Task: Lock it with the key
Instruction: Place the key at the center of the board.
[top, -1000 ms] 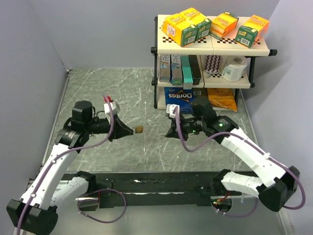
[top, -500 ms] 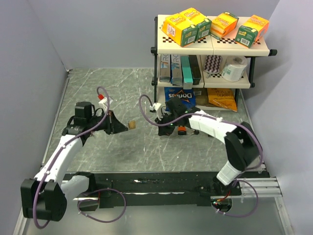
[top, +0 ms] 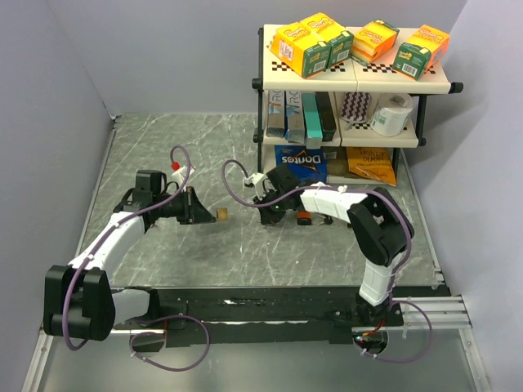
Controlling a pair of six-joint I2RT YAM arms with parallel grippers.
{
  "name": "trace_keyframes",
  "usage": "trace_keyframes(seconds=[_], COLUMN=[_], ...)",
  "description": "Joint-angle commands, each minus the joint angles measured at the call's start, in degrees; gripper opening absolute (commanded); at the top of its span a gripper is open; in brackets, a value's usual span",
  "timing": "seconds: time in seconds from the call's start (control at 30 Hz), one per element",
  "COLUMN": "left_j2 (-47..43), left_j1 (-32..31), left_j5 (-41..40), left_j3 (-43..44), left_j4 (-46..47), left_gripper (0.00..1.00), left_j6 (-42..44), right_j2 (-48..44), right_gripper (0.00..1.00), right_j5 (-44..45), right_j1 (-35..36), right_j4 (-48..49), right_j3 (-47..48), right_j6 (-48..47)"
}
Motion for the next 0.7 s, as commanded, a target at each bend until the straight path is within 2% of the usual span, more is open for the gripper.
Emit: trace_keyframes(seconds=[0.0, 0.07, 0.1, 0.13, 0.2, 0.23, 0.33, 0.53, 0.67], left_j2=[-0.04, 0.31, 0.66, 0.84, 1.27, 1.36, 1.45, 1.45, 2.41], left_j1=[0.2, 0.19, 0.2, 0.2, 0.2, 0.2, 0.11, 0.19, -0.07], left_j5=[0.62, 0.62, 0.53, 0.44, 0.44, 0.36, 0.44, 2.29, 4.48], left_j3=[1.11, 1.2, 1.2, 1.28, 1.37, 1.55, 2.07, 3.48, 4.53], left_j4=[2.87, 2.79, 2.87, 2.7, 2.44, 2.35, 1.73, 0.06, -1.95], left_gripper=[0.01, 0.01, 0.01, 0.01, 0.01, 0.01, 0.01, 0.01, 0.01], left_j6=[-0.14, 0.03, 0.03, 0.12, 0.38, 0.38, 0.38, 0.3, -0.32], right_j2=[1.5, 1.51, 1.51, 1.42, 0.98, 0.63, -1.65, -9.73, -16.58], right_gripper=[0.0, 0.01, 0.06, 0.19, 0.29, 0.4, 0.56, 0.67, 0.75], right_j5=[2.35, 3.05, 3.23, 3.4, 3.84, 4.02, 4.28, -1.07, -2.05], right_j1=[0.16, -0.01, -0.1, -0.19, -0.27, -0.19, -0.27, 0.25, 3.58], right_j4=[2.3, 2.47, 2.39, 2.21, 1.69, 1.68, 1.33, 0.28, 2.3], right_j3=[2.46, 2.37, 2.46, 2.55, 3.07, 3.16, 3.34, 2.11, -0.61], right_j6=[-0.4, -0.75, -0.93, -1.19, -1.72, -2.33, -3.83, -8.04, -13.13])
